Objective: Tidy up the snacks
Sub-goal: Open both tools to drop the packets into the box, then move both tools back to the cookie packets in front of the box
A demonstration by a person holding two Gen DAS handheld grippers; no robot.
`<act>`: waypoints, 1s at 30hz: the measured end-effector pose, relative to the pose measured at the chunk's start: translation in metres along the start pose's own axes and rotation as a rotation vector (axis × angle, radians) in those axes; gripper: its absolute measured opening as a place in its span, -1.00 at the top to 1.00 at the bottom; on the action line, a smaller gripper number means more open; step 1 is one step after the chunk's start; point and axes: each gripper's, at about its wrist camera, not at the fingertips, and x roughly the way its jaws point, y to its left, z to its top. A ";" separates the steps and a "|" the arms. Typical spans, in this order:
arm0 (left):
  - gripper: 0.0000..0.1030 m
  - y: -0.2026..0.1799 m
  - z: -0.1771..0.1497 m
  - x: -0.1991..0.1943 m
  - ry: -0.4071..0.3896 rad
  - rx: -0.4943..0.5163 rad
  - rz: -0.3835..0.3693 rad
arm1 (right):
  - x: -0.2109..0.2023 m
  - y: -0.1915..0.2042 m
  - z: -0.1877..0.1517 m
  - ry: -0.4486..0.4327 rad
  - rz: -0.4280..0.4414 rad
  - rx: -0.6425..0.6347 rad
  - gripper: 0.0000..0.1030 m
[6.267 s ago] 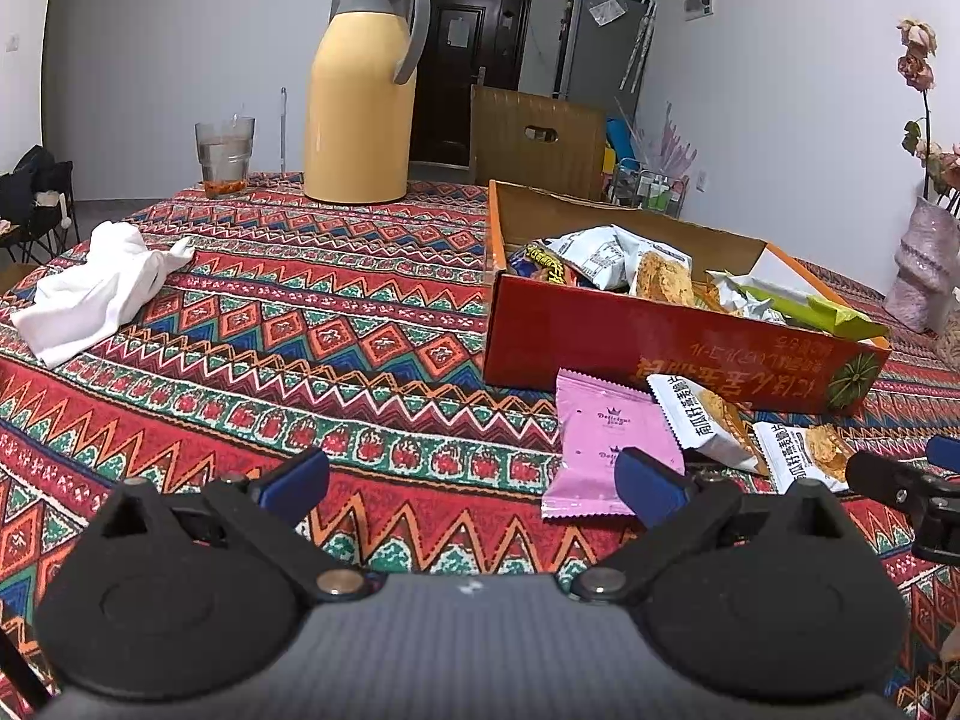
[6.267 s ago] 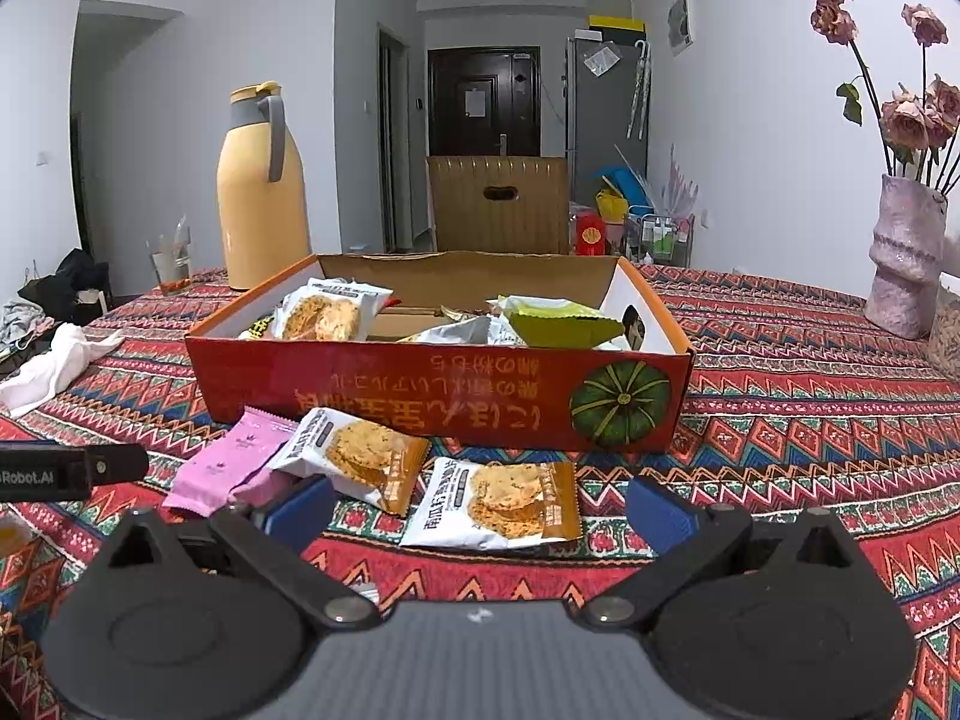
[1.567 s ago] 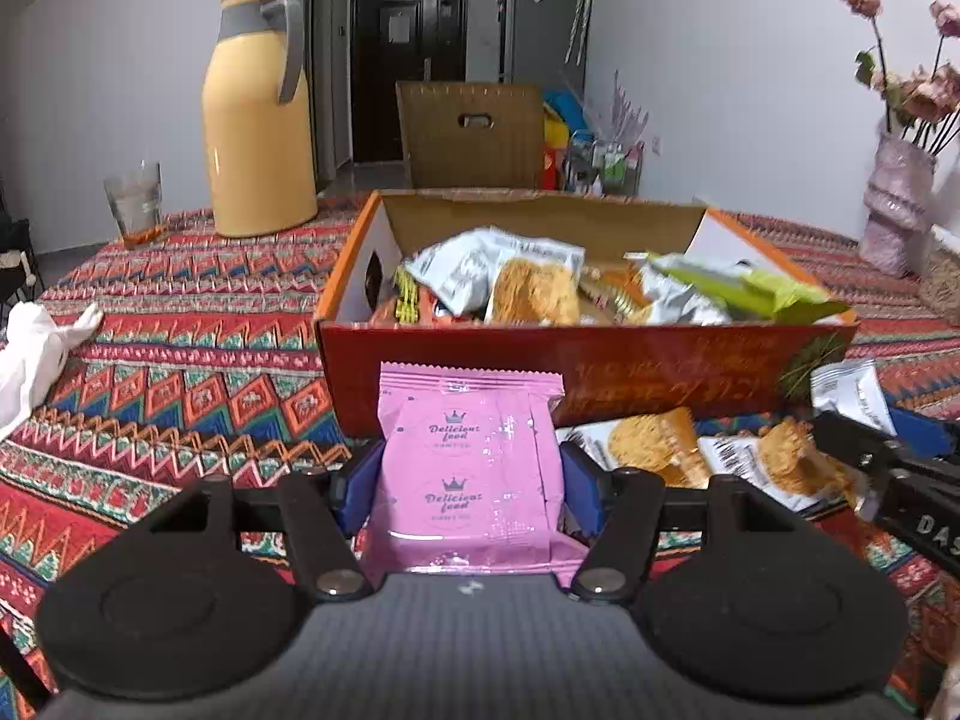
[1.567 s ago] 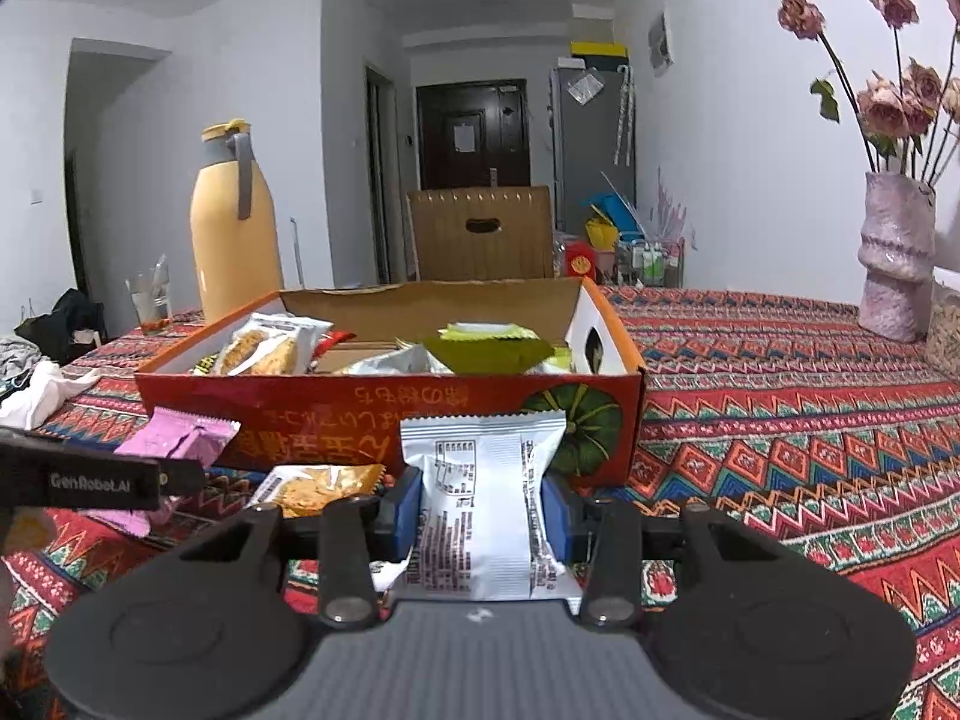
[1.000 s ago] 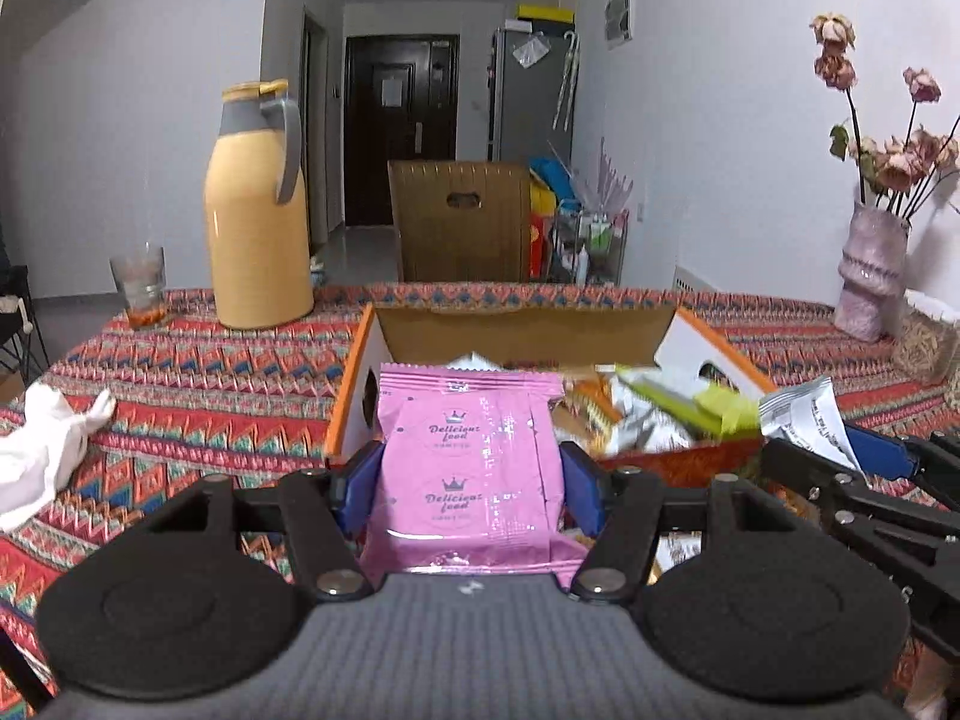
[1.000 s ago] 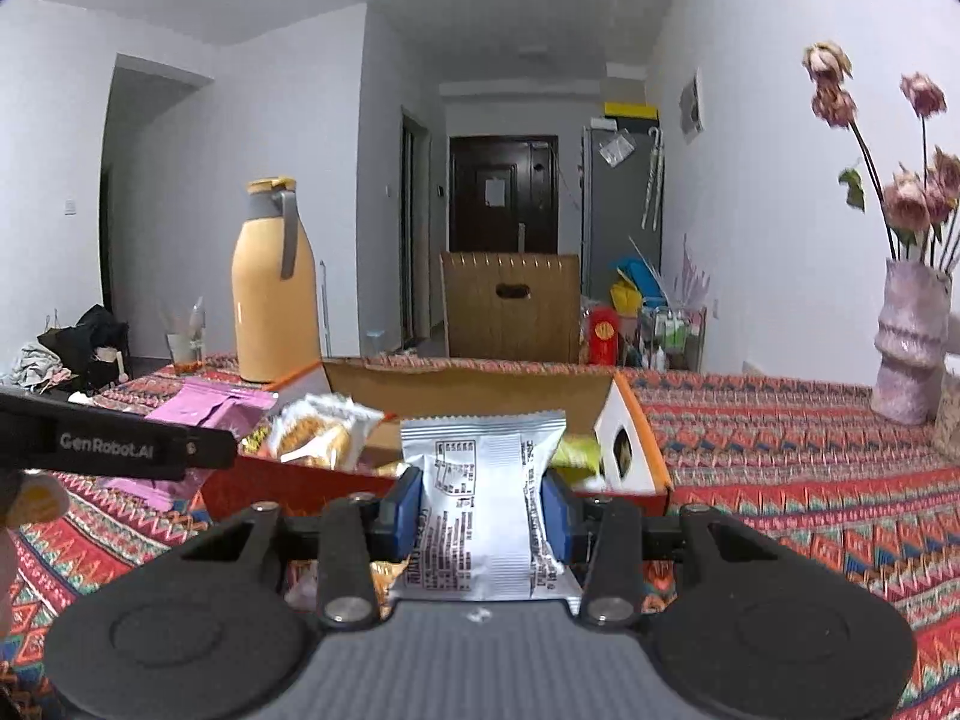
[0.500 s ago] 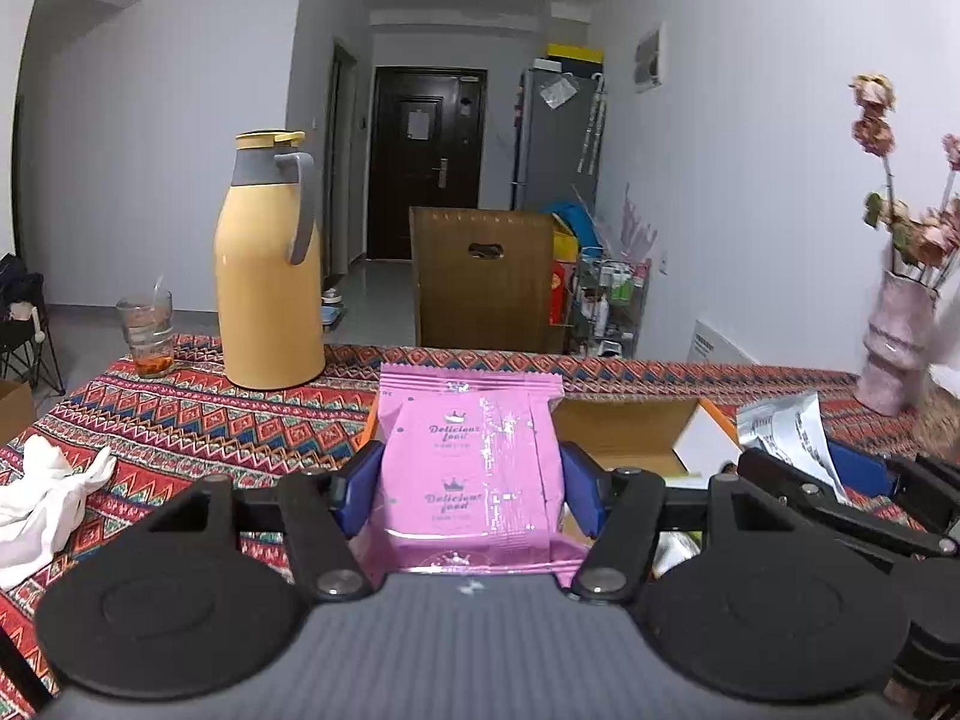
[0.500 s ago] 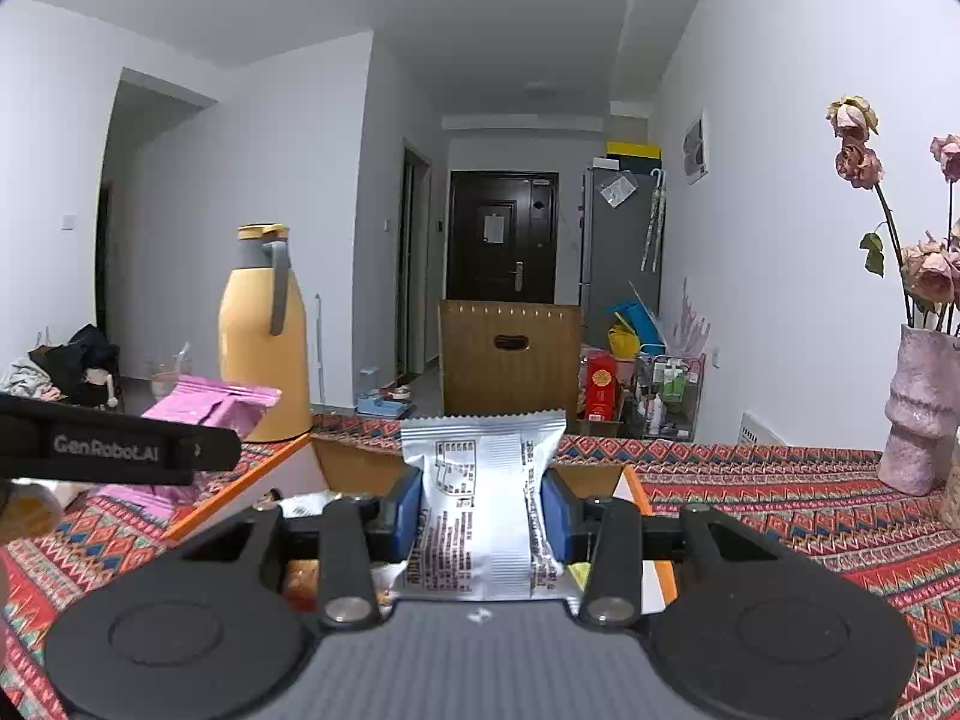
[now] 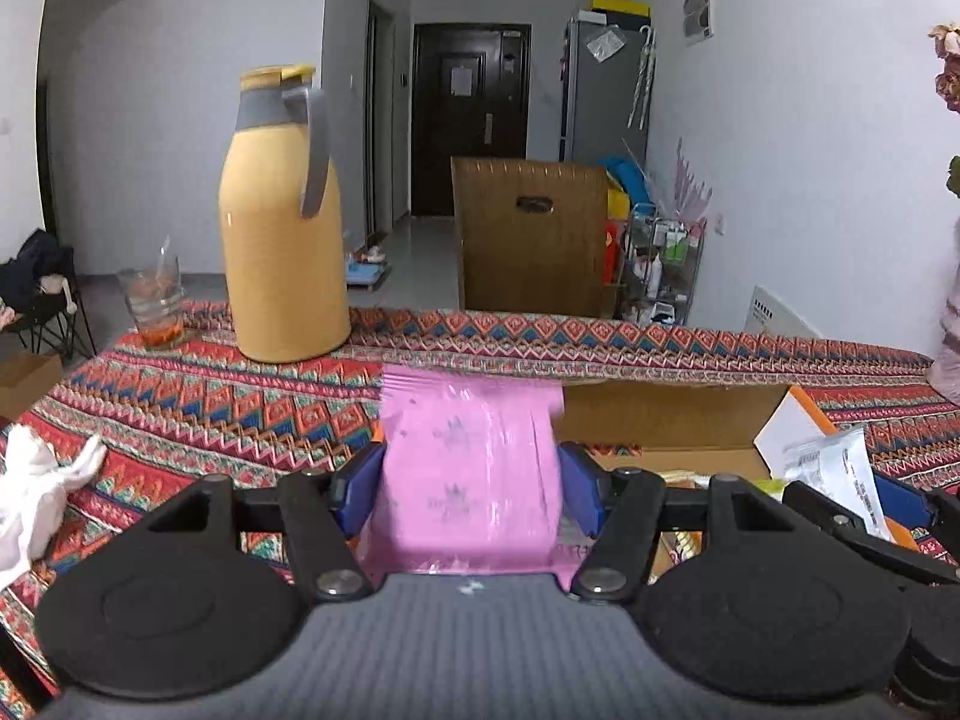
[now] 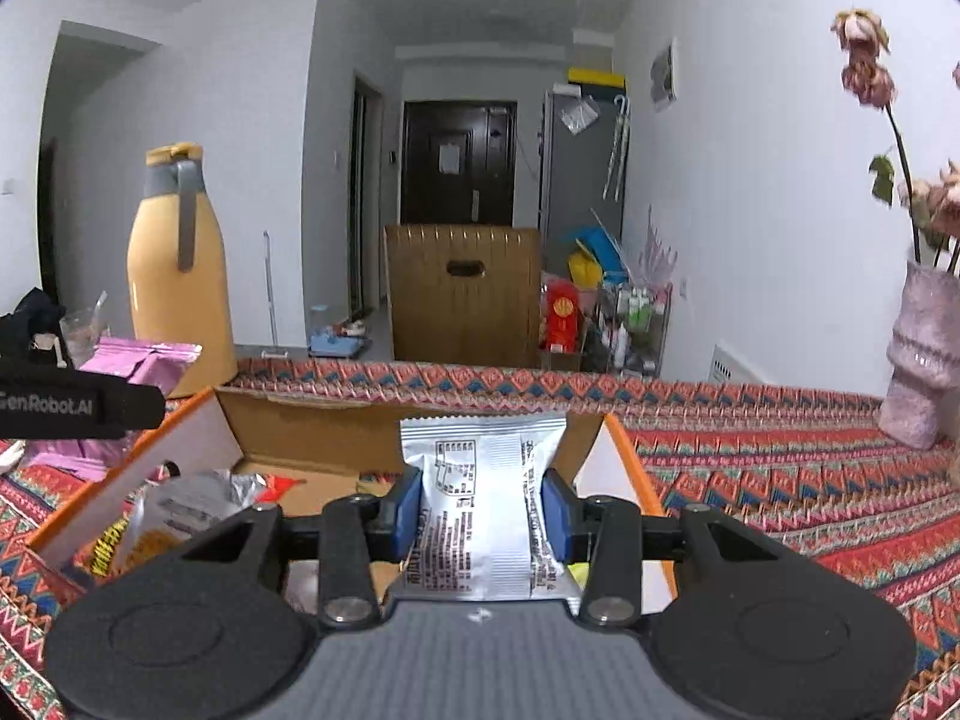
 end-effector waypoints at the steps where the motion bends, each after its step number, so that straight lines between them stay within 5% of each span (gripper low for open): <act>1: -0.34 0.001 -0.001 0.000 -0.001 -0.002 -0.009 | 0.001 0.001 -0.001 0.001 0.001 -0.005 0.10; 3: -0.80 0.003 -0.002 -0.003 -0.015 -0.006 -0.015 | 0.000 0.002 -0.003 0.005 0.000 -0.009 -0.07; 4: -0.94 0.004 -0.003 -0.006 -0.028 -0.010 -0.009 | -0.002 0.002 -0.003 0.002 -0.003 -0.008 -0.41; 5: -1.00 0.005 -0.003 -0.008 -0.039 -0.015 -0.005 | -0.004 0.002 -0.003 -0.004 -0.006 -0.007 -0.77; 7: -1.00 0.007 -0.003 -0.012 -0.045 -0.019 -0.009 | -0.010 0.002 -0.003 -0.021 -0.010 -0.012 -0.92; 30: -1.00 0.029 -0.049 -0.072 0.003 0.005 -0.069 | -0.095 -0.024 -0.036 -0.013 0.003 0.001 -1.00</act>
